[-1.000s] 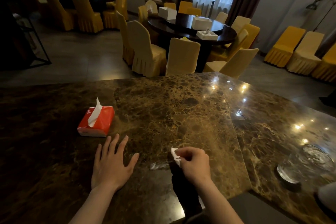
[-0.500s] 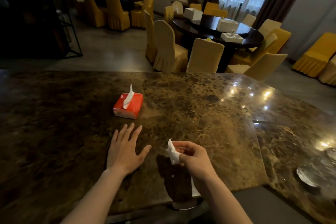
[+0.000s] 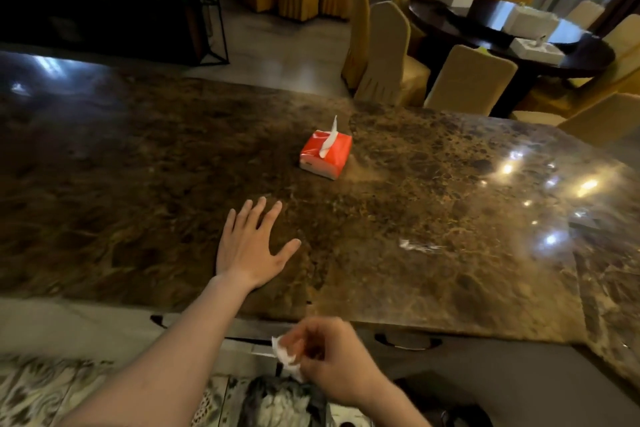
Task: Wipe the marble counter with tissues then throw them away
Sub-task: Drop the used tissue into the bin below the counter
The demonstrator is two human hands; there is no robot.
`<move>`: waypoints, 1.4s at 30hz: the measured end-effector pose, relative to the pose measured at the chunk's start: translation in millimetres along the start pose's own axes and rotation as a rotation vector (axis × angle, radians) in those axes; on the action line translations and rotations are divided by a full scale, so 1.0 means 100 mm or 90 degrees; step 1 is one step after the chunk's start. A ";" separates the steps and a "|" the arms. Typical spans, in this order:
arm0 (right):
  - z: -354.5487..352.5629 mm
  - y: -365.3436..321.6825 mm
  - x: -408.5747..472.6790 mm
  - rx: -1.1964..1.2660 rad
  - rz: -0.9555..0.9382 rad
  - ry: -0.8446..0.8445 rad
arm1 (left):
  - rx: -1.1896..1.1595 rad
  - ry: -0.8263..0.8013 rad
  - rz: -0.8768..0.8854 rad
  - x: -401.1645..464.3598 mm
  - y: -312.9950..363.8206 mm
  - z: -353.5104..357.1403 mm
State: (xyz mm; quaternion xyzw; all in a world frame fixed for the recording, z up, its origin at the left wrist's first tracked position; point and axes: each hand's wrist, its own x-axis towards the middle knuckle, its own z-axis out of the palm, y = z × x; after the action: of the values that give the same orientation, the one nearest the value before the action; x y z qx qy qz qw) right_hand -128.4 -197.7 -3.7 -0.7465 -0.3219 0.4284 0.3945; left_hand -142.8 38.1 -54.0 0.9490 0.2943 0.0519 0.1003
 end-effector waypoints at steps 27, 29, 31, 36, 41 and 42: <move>-0.65 -0.40 -0.04 -0.075 -0.051 -0.126 | 0.017 0.004 -0.001 0.02 -0.01 0.01; -0.93 -0.60 0.03 -0.008 -0.103 -0.041 | -0.005 0.020 -0.001 0.09 0.06 -0.04; -1.16 -0.72 0.21 0.029 -0.131 0.081 | -0.034 0.032 0.009 0.18 0.20 -0.08; -1.65 -0.80 0.90 -0.067 -0.132 0.376 | -0.060 -0.012 0.051 0.36 0.63 0.01; -1.89 -0.74 1.41 -0.221 -0.105 0.441 | -0.054 -0.068 0.092 0.62 0.92 0.13; -1.91 -0.74 1.47 -0.245 -0.097 0.442 | -0.046 -0.075 0.092 0.68 0.95 0.15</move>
State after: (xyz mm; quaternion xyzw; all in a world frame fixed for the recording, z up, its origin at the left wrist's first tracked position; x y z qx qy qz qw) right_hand 94.9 -101.6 64.9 -0.8809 -0.2984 0.0523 0.3637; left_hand -32.6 -2.5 -45.1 0.9649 0.2164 0.0137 0.1479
